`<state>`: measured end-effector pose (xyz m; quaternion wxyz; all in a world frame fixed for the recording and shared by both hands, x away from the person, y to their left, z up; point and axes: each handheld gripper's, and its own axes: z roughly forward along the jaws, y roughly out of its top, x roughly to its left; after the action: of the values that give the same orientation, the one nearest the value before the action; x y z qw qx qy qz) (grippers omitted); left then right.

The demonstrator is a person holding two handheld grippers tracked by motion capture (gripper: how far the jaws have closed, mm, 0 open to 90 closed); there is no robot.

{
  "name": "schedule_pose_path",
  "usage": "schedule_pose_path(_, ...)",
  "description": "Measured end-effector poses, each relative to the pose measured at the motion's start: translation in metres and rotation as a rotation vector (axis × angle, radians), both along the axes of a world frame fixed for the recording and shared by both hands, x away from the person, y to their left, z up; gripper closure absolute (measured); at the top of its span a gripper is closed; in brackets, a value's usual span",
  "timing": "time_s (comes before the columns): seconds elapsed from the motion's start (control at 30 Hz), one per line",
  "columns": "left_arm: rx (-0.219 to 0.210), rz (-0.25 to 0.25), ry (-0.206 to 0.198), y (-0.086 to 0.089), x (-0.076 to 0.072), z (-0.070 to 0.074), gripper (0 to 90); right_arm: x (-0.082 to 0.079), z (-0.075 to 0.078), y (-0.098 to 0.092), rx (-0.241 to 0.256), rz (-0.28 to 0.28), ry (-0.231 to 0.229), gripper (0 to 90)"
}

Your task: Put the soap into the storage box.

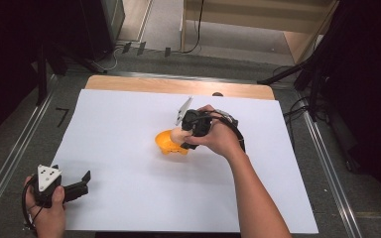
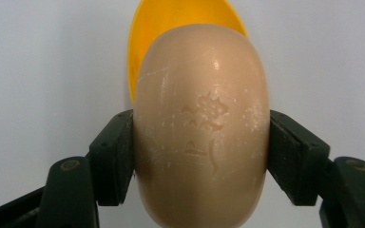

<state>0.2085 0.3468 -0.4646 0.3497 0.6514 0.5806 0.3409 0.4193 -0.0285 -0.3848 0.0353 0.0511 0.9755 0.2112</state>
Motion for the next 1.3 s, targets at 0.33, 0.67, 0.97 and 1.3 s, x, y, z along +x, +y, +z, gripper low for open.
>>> schedule_pose_path(0.33,-0.003,-0.002,0.0,0.0,0.0,0.0,0.0,0.004,0.001,0.02,-0.012,0.036,0.017,32.9)
schedule_pose_path(0.67,-0.013,-0.003,-0.003,0.002,-0.001,0.0,0.0,0.01,-0.005,0.028,-0.048,0.045,0.047,32.9)
schedule_pose_path(0.97,-0.02,-0.001,-0.001,0.002,0.0,0.0,0.0,0.013,-0.008,0.03,-0.066,0.038,0.069,32.7)
schedule_pose_path(1.3,-0.021,-0.001,0.003,0.002,0.0,0.0,0.0,0.014,-0.007,0.025,-0.034,0.021,0.082,32.1)
